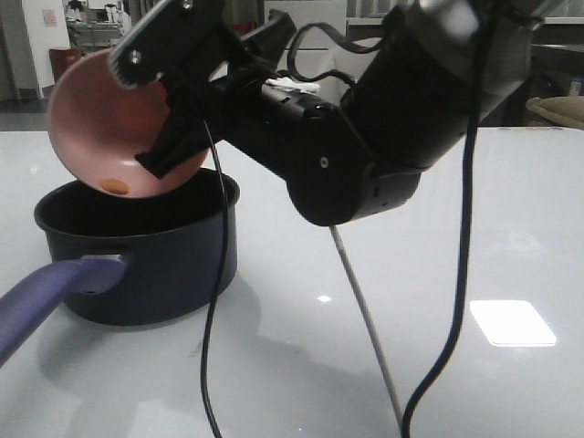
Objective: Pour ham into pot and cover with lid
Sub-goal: 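Tilt the pink bowl with the right gripper to pour ham into saucepan, then carry the empty bowl back and set it down with the right gripper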
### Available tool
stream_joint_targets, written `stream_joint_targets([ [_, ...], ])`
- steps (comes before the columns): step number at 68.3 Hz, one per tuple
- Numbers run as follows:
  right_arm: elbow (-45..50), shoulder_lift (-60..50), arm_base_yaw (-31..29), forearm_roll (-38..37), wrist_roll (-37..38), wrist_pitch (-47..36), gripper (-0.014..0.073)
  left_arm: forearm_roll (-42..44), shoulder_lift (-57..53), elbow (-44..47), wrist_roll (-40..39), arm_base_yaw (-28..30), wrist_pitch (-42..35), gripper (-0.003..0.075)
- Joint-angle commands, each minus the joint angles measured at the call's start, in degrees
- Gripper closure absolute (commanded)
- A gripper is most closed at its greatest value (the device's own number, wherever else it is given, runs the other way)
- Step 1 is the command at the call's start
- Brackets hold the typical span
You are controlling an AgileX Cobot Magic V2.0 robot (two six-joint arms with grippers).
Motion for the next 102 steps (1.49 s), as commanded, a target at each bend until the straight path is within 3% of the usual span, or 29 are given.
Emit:
stream_joint_targets([
  [1,-1.43,-5.15,-0.17,0.38,11.27,-6.43,0.0456,-0.53,1.18,-1.42,-0.11,-0.42,-4.32,0.0115],
  [7,-1.38,-5.21,-0.17,0.1,10.19,-9.66,0.0456,-0.53,1.18,-1.42,-0.11,-0.42,-4.32,0.0115],
  [16,-1.32,-5.14,-0.17,-5.85,-4.32,-9.58,0.0456,-0.53,1.18,-1.42,-0.11,-0.42,-4.32,0.0115],
  [25,-1.25,-5.03,-0.17,-9.64,-9.83,-9.58,0.0456,-0.53,1.18,-1.42,-0.11,-0.42,-4.32,0.0115],
  [31,-1.25,-5.03,-0.17,-7.65,-4.76,-9.43,0.0456,-0.53,1.18,-1.42,-0.11,-0.42,-4.32,0.0115],
  [32,-1.25,-5.08,-0.17,-6.24,-0.24,-9.17,0.0456,-0.53,1.18,-1.42,-0.11,-0.42,-4.32,0.0115],
  [40,-1.25,-6.19,-0.17,-0.89,14.94,-5.02,0.0456,-0.53,1.18,-1.42,-0.11,-0.42,-4.32,0.0115],
  [49,-1.25,-9.16,-0.17,0.29,30.97,6.28,0.0456,-0.53,1.18,-1.42,-0.11,-0.42,-4.32,0.0115],
  [55,-1.25,-11.89,-0.17,0.29,35.58,15.8,0.0456,-0.53,1.18,-1.42,-0.11,-0.42,-4.32,0.0115],
  [74,-1.25,-25.52,-3.64,0.76,35.82,51.34,0.0456,-0.53,1.18,-1.42,-0.11,-0.42,-4.32,0.0115],
  [85,-1.25,-30.68,-13.55,0.76,35.82,68.47,0.0456,-0.53,1.18,-1.42,-0.11,-0.42,-4.32,0.0115],
  [102,-1.18,-32.07,-26.54,0.76,35.82,86.88,0.0456,-0.53,1.18,-1.42,-0.11,-0.42,-4.32,0.0115],
])
